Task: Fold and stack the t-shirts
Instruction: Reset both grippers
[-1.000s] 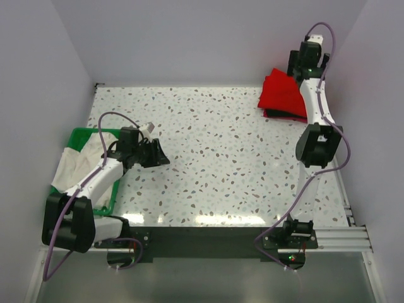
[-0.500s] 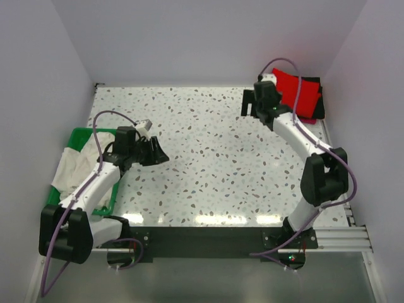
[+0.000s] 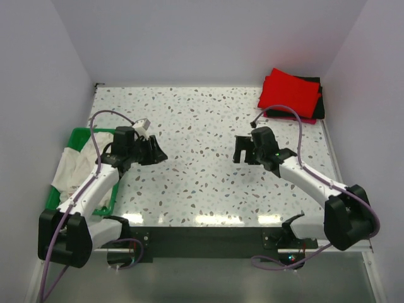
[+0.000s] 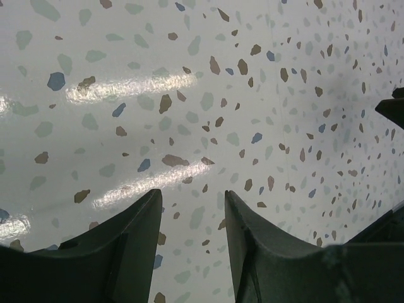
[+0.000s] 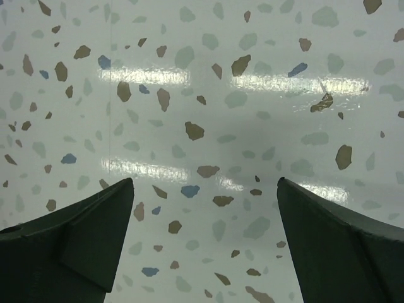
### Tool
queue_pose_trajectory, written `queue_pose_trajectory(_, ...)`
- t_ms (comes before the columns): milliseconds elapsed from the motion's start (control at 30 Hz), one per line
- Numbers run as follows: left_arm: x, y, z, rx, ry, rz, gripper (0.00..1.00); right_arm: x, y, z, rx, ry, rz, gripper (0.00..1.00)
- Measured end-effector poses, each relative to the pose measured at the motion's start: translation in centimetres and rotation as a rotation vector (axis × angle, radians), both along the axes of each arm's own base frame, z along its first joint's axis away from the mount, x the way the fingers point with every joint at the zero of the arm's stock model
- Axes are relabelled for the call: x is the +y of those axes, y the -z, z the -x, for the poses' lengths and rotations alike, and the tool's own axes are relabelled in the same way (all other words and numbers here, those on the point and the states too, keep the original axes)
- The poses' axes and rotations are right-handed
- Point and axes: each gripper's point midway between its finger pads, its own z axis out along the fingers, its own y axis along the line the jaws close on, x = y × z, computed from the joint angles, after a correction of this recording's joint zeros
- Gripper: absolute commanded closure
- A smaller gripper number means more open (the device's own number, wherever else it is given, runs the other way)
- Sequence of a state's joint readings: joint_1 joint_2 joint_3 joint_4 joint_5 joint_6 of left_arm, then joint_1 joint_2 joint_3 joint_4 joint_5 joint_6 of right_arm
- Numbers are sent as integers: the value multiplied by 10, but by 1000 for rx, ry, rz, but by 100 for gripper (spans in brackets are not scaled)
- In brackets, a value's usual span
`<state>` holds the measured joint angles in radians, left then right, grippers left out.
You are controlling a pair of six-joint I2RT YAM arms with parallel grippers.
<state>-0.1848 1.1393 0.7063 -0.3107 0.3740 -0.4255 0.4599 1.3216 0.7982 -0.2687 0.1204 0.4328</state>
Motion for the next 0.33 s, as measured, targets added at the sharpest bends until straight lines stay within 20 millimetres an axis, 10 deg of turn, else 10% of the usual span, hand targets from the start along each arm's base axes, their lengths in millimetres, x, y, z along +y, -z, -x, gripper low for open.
queue_pose_trajectory(333, 2, 2, -1, 3, -10, -9, 51, -3, -19, 11, -29, 2, -32, 1)
